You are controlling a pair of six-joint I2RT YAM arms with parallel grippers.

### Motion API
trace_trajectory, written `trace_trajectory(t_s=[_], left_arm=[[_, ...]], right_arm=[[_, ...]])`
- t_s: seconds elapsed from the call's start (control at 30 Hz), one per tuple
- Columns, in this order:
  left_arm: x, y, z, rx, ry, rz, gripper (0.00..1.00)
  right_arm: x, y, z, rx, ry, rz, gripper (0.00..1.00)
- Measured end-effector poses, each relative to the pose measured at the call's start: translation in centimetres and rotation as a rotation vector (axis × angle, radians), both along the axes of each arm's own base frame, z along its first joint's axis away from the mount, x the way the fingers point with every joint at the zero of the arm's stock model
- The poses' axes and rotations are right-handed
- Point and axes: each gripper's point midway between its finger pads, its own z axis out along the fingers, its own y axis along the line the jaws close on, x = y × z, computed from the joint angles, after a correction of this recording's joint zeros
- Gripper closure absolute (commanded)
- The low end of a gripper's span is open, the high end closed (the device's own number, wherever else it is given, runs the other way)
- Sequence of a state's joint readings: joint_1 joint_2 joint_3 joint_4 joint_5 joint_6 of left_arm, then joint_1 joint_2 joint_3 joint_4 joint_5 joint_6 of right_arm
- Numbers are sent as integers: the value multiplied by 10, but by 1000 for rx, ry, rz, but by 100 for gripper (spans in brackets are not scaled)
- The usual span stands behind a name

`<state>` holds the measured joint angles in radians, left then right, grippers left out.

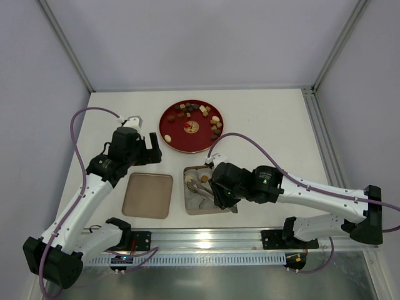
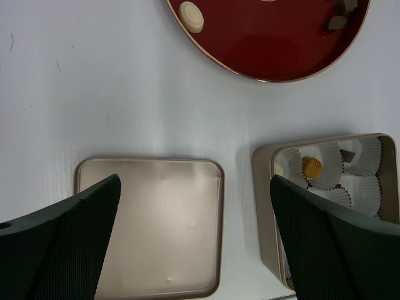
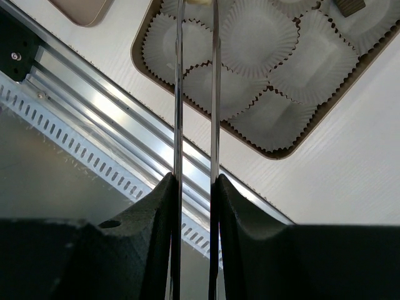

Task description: Pack the chocolate

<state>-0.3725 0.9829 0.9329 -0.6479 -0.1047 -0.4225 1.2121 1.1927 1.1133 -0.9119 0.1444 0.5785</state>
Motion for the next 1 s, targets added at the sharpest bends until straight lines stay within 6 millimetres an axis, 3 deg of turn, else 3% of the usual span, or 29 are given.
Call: trace_trajectory(t_s=[0.4,0.87,1.0], left_arm=[[0,0,0,0,0,0,0],[0,0,0,1,-1,2,0],[0,1,0,2,-1,3,0]], right_arm=[[0,7,-14,-22,9,7,59],[3,6,-14,-27,-3,-1,56],[8,1,-3,-37,-29,-12,56]])
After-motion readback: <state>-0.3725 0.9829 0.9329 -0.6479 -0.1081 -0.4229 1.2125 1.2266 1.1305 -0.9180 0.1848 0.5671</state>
